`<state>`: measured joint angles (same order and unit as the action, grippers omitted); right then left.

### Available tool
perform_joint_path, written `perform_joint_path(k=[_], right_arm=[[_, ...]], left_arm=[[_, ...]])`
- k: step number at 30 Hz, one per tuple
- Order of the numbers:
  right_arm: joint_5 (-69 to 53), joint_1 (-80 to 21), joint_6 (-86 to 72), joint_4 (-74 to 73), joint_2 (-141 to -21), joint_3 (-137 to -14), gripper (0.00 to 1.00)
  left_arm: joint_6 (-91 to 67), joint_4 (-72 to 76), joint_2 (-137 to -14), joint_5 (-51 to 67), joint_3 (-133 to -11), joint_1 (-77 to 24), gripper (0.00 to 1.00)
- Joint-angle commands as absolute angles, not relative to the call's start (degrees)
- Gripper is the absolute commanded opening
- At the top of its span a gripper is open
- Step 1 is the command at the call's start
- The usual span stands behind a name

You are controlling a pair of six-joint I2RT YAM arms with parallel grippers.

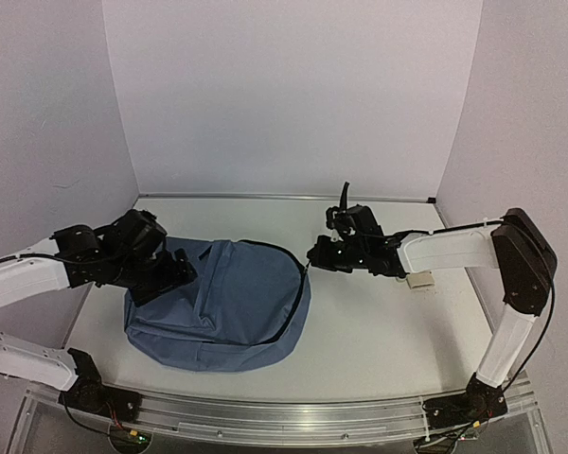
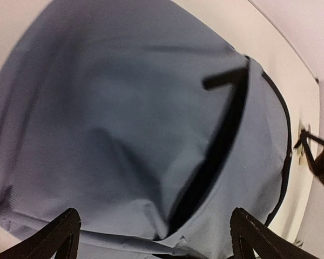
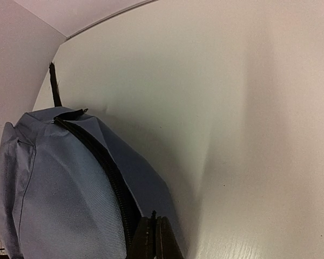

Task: Pack the student bag
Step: Zip the student bag at the center of the board.

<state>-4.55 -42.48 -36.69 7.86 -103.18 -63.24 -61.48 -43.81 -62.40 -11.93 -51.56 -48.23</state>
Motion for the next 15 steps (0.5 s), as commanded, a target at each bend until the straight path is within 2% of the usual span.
perform_joint_path(k=[1, 8, 12, 15], right_arm=[[-3.72, -42.12, -36.61, 10.67, -101.99, -63.52, 0.0], [-4.58, -42.15, -36.29, 10.84, -102.62, -63.52, 0.0], [-4.76, -42.08, -36.38, 11.06, -102.47, -63.53, 0.0], [-4.79, -42.09, -36.44, 11.07, -102.34, -63.66, 0.0]], left_arm=[[-70.29, -56.21, -55.27, -13.86, -48.33, -42.68, 0.97], [-71.06, -57.3, -55.88, -10.95, -43.98, -36.41, 0.95], [-71.23, -53.72, -57.15, -11.17, -41.63, -36.14, 0.89], [-71.93, -51.38, -57.83, -11.6, -39.46, -35.53, 0.78]])
